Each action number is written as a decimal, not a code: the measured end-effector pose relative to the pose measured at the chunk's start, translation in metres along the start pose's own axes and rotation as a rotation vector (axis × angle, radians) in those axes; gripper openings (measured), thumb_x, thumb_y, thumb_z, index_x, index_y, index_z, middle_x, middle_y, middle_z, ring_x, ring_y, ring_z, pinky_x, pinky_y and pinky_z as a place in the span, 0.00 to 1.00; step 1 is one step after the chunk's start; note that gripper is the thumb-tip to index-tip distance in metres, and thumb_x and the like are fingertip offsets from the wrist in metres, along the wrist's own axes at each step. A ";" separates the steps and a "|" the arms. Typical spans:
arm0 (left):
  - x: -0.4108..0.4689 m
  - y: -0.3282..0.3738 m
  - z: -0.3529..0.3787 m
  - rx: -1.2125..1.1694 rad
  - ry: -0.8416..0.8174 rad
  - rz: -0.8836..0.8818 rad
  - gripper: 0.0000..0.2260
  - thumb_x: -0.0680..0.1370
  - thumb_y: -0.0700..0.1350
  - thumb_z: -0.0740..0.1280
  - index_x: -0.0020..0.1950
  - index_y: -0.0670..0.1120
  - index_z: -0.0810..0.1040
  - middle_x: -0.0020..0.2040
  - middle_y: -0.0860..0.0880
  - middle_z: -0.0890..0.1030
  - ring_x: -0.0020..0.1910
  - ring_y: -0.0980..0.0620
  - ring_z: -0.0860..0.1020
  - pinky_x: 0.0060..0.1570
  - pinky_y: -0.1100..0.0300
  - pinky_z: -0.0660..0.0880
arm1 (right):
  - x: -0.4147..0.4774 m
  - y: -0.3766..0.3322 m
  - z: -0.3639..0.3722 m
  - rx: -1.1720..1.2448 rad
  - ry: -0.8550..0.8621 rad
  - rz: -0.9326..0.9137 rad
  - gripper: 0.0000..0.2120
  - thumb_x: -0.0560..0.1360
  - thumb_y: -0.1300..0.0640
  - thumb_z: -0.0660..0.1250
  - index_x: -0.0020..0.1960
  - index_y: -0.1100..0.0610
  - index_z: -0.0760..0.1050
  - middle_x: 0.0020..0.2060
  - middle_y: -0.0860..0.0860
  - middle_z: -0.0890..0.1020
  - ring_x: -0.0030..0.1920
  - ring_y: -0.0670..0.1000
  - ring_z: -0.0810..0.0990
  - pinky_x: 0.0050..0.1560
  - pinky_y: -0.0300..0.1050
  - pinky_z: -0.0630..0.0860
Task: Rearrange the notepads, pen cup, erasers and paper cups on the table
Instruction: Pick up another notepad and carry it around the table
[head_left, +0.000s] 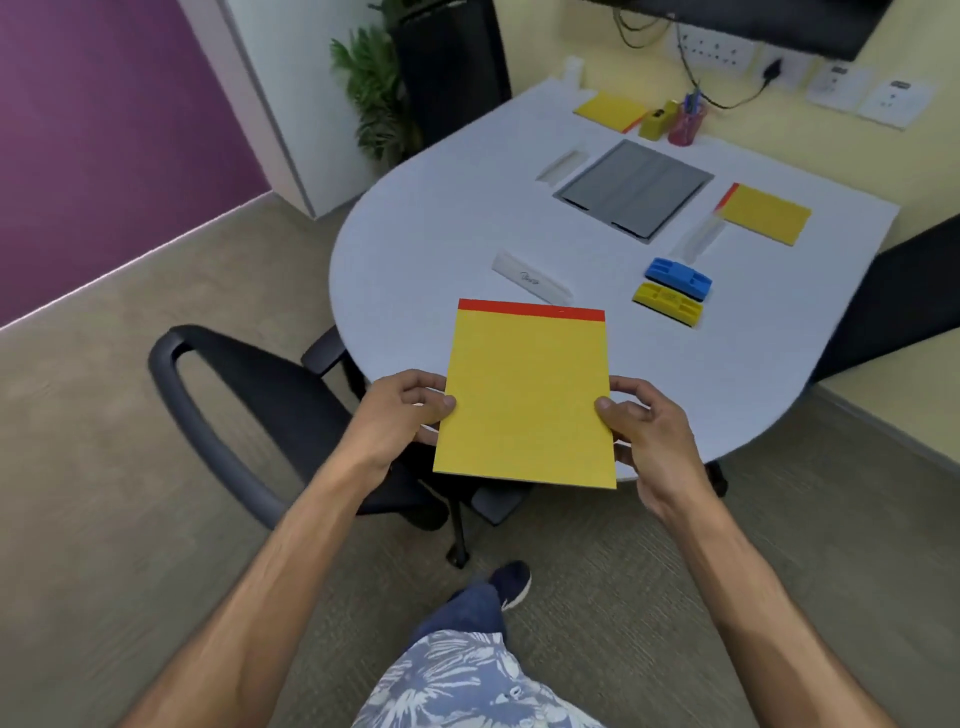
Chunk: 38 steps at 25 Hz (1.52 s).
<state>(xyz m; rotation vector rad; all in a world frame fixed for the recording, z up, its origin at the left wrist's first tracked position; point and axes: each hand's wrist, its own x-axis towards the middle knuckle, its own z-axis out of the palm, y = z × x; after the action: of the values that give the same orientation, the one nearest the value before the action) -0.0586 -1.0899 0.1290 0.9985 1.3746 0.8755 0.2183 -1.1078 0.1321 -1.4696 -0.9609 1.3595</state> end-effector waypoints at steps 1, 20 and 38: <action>-0.013 0.000 -0.010 -0.025 0.024 -0.003 0.09 0.76 0.37 0.72 0.56 0.38 0.80 0.47 0.39 0.85 0.42 0.45 0.84 0.37 0.58 0.80 | -0.006 -0.004 0.009 -0.018 -0.025 -0.025 0.11 0.79 0.59 0.66 0.61 0.53 0.77 0.38 0.52 0.85 0.41 0.51 0.84 0.45 0.54 0.78; -0.180 -0.053 -0.333 -0.244 0.703 0.103 0.15 0.75 0.38 0.73 0.60 0.48 0.81 0.38 0.48 0.86 0.35 0.51 0.80 0.37 0.56 0.79 | -0.040 -0.026 0.393 -0.186 -0.690 -0.168 0.14 0.80 0.64 0.62 0.61 0.53 0.80 0.45 0.46 0.86 0.40 0.42 0.82 0.37 0.37 0.76; -0.121 -0.089 -0.619 -0.291 0.811 0.024 0.12 0.77 0.39 0.71 0.61 0.46 0.81 0.43 0.48 0.87 0.38 0.53 0.83 0.37 0.59 0.80 | 0.008 -0.015 0.704 -0.284 -0.755 -0.156 0.14 0.81 0.65 0.61 0.58 0.52 0.81 0.39 0.44 0.85 0.35 0.41 0.80 0.35 0.39 0.75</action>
<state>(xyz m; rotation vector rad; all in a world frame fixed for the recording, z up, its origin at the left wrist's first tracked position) -0.6852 -1.2015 0.1226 0.4301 1.8209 1.5477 -0.4807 -1.0241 0.1413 -1.0330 -1.7628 1.7468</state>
